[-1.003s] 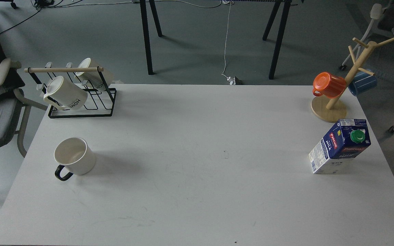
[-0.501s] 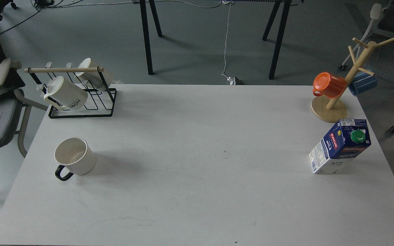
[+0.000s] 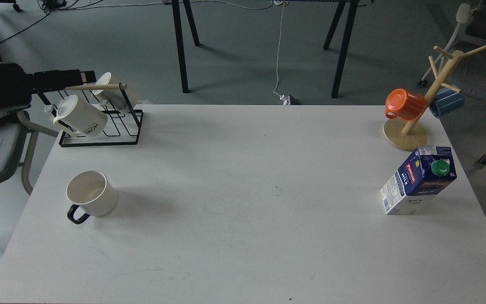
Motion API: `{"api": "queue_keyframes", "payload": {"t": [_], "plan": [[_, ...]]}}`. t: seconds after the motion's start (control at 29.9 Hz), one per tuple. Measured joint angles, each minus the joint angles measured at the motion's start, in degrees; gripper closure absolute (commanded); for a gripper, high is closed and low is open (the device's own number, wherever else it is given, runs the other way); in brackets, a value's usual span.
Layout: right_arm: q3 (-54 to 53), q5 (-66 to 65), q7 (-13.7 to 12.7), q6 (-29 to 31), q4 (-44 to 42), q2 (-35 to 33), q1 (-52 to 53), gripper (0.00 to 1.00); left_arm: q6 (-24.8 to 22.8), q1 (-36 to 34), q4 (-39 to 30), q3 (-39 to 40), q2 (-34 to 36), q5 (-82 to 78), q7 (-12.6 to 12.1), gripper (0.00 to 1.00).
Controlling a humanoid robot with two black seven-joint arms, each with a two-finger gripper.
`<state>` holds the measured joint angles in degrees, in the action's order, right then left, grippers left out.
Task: Place cup and milk with both arms
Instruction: 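Reach the left gripper down to the white mug's rim and grasp it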
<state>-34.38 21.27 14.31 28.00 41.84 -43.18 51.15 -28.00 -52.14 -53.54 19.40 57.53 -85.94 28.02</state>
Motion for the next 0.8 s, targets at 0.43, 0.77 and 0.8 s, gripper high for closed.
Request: {"api": "queue_keyframes", "payload": {"t": [0.43,0.77,0.8], "plan": [[0.22,0.0,-0.12,0.0,-0.04,0.61,-0.02,0.01,13.52,6.15,-2.64,-10.15,1.86,-10.99,-0.01,0.01],[1.2,-0.25,-0.68,0.0,0.63,1.07,-4.56,0.01,19.67,9.44,1.67,-10.88,-0.06,-11.44,-0.02,0.01],[1.24,-0.25,-0.68,0.0,0.69,1.2,-4.97,0.01,19.71,9.54,2.22,-10.88,-0.3,-11.44,-0.01,0.01]]}}
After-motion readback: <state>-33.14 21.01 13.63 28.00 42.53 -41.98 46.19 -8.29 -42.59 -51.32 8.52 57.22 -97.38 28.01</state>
